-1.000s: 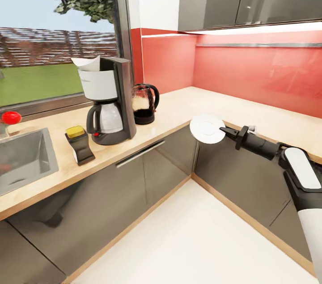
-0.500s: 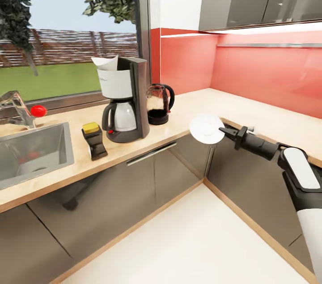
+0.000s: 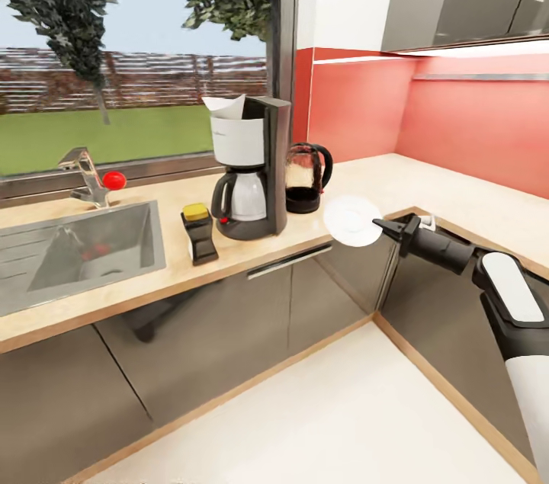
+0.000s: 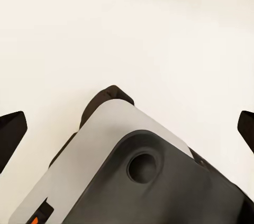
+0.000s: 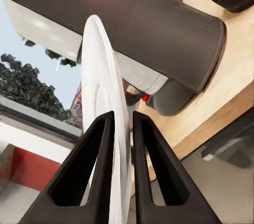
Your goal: Set up a coffee station on the kitchen countertop: keep the coffee maker on the countertop, move the bottle of coffee from the kitchen shelf to the counter next to the coffee maker, place a paper coffee filter on top of the coffee maker, put the saucer next to the coffee maker with the coffee cup on the saucer, and place the electric kettle next to the coffee maker.
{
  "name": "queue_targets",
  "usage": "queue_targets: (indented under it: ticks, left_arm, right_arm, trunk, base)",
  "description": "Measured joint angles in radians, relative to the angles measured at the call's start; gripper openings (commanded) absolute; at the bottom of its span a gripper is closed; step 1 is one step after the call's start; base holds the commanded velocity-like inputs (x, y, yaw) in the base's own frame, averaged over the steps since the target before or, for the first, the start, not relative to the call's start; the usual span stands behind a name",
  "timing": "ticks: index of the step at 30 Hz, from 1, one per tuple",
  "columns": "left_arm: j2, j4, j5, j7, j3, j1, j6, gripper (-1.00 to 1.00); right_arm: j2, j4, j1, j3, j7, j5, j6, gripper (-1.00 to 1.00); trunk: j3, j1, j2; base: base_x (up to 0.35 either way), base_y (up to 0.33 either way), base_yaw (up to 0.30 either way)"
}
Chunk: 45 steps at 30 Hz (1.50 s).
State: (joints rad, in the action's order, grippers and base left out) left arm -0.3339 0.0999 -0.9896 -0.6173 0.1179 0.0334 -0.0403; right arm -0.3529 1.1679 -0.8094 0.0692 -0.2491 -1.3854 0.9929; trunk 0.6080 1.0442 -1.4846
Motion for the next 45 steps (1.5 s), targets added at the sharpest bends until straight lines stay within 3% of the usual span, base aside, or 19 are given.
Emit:
queue_targets:
  ticks: [8, 17, 18, 19, 29, 34, 45]
  left_arm:
    - [0.0, 0.0, 0.0, 0.001, 0.001, 0.0, 0.0, 1.0]
    - [0.0, 0.0, 0.0, 0.0, 0.0, 0.0, 0.0, 1.0]
    - [0.0, 0.0, 0.0, 0.0, -0.002, 0.0, 0.0, 1.0]
    - [0.0, 0.0, 0.0, 0.0, -0.002, 0.0, 0.0, 1.0]
    - [0.003, -0.002, 0.0, 0.0, -0.002, 0.0, 0.0, 1.0]
    - [0.009, -0.002, 0.0, 0.0, -0.003, 0.0, 0.0, 1.0]
    - [0.011, -0.002, 0.0, 0.0, -0.004, 0.0, 0.0, 1.0]
  right_arm:
    - [0.0, 0.001, 0.0, 0.001, -0.001, -0.002, 0.0, -1.0]
    - [-0.002, 0.005, 0.0, 0.001, -0.001, -0.009, 0.001, -1.0]
    - [0.008, 0.002, 0.0, 0.001, 0.113, 0.012, -0.003, -1.0]
    - [0.012, 0.003, 0.0, 0.002, 0.128, -0.008, -0.003, -1.0]
    - [0.058, 0.002, -0.036, 0.003, 0.303, 0.007, -0.003, -1.0]
    - [0.072, 0.002, -0.045, 0.003, 0.354, 0.01, -0.003, -1.0]
    - [0.098, 0.002, -0.049, 0.003, 0.386, 0.011, -0.003, -1.0]
  trunk:
    - [0.0, 0.0, 0.0]
    - [0.0, 0.0, 0.0]
    - [0.0, 0.0, 0.0]
    - [0.0, 0.0, 0.0]
    - [0.0, 0.0, 0.0]
    - [0.0, 0.0, 0.0]
    - [0.0, 0.0, 0.0]
  base:
    - [0.0, -0.249, 0.026]
    - [0.0, -0.025, 0.001]
    - [0.0, 0.0, 0.0]
    - [0.0, 0.0, 0.0]
    - [0.0, 0.0, 0.0]
    - [0.0, 0.0, 0.0]
    - [0.078, 0.0, 0.0]
